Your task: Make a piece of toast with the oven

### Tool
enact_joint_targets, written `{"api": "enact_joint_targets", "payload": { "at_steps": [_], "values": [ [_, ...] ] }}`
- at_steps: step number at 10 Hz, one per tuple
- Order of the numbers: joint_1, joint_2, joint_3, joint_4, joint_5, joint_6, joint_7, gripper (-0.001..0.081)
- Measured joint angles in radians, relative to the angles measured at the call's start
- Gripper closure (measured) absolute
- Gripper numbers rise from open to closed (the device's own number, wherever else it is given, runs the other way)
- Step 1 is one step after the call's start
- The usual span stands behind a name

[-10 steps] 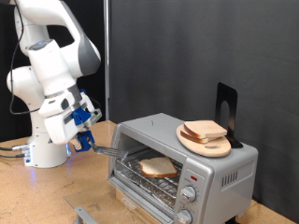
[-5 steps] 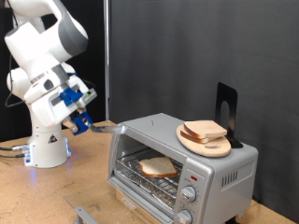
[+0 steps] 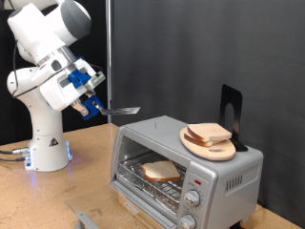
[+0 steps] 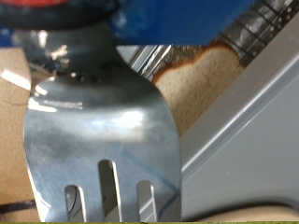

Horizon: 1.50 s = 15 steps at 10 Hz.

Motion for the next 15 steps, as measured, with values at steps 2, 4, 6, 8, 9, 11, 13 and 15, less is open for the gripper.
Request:
{"api": "enact_joint_targets", "payload": {
  "at_steps": [2,4,6,8,9,11,13,15],
  "values": [
    [0.066,0.000,-0.010,0.003,0.130,0.040,-0.053,0.0373],
    [0.142,0.001,0.003,0.020,0.199,0.030,-0.048,0.0373],
    [0.189,0.001,0.040,0.036,0.215,0.018,-0.011,0.0374],
    [0.220,0.002,0.094,0.047,0.217,0.022,0.035,0.0374],
    [0.234,0.005,0.125,0.051,0.217,0.034,0.059,0.0374],
    [0.261,0.022,0.186,0.061,0.222,0.074,0.099,0.0374],
    [0.281,0.045,0.231,0.069,0.228,0.113,0.131,0.0374],
    [0.283,0.073,0.263,0.072,0.228,0.138,0.144,0.0374]
  ]
}}
